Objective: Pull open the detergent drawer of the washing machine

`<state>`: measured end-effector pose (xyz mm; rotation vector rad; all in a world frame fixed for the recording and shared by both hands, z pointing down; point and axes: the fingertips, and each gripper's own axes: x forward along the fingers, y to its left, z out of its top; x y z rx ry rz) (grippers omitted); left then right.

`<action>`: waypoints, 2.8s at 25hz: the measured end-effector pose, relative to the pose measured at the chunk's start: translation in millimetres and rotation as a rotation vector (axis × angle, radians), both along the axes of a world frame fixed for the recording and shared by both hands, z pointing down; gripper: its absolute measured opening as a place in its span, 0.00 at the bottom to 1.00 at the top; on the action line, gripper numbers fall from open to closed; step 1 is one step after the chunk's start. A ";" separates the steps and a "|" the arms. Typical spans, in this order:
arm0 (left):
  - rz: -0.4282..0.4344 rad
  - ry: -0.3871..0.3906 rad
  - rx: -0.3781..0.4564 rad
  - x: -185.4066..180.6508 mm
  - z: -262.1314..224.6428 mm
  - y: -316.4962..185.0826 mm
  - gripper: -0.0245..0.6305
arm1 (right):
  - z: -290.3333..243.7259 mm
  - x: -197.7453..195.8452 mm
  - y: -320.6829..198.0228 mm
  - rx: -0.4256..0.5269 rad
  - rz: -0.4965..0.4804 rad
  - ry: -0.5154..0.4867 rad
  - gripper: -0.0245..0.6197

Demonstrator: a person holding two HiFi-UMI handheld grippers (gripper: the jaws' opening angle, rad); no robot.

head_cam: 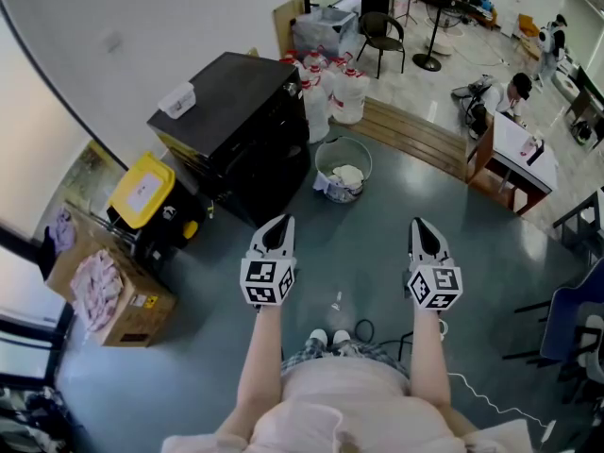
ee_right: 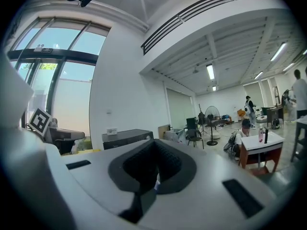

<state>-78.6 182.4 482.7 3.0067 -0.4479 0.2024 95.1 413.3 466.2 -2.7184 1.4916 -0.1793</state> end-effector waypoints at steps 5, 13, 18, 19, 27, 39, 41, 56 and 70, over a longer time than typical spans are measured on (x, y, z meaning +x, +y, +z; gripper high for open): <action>0.027 0.015 -0.005 0.6 -4.3 3.5 0.08 | -1.4 -3.9 -3.3 0.006 -0.018 -0.002 0.06; 0.036 0.058 -0.014 -5.9 -8.9 -0.9 0.36 | -3.9 -9.4 -7.9 0.082 -0.032 -0.048 0.37; 0.039 0.067 -0.016 -10.0 -8.0 -3.5 0.52 | -3.4 -13.1 -11.9 0.096 -0.013 -0.049 0.61; 0.037 0.065 -0.011 -10.9 -7.4 -3.9 0.55 | -2.3 -13.7 -12.7 0.097 -0.011 -0.052 0.66; 0.042 0.045 -0.002 -16.1 -0.1 -14.6 0.59 | 3.1 -20.2 -24.3 0.092 -0.006 -0.073 0.72; 0.039 0.031 0.017 -20.7 4.1 -42.7 0.59 | 9.0 -20.7 -48.3 0.104 -0.008 -0.079 0.72; 0.035 0.032 0.018 -17.9 3.6 -49.2 0.59 | 9.2 -18.8 -57.1 0.102 -0.017 -0.080 0.72; -0.023 0.026 0.030 53.2 20.5 -131.4 0.59 | 26.2 64.0 -149.5 0.120 -0.076 -0.098 0.72; -0.285 0.023 0.035 154.3 27.5 -306.1 0.59 | 28.3 201.7 -384.2 0.071 -0.368 -0.091 0.72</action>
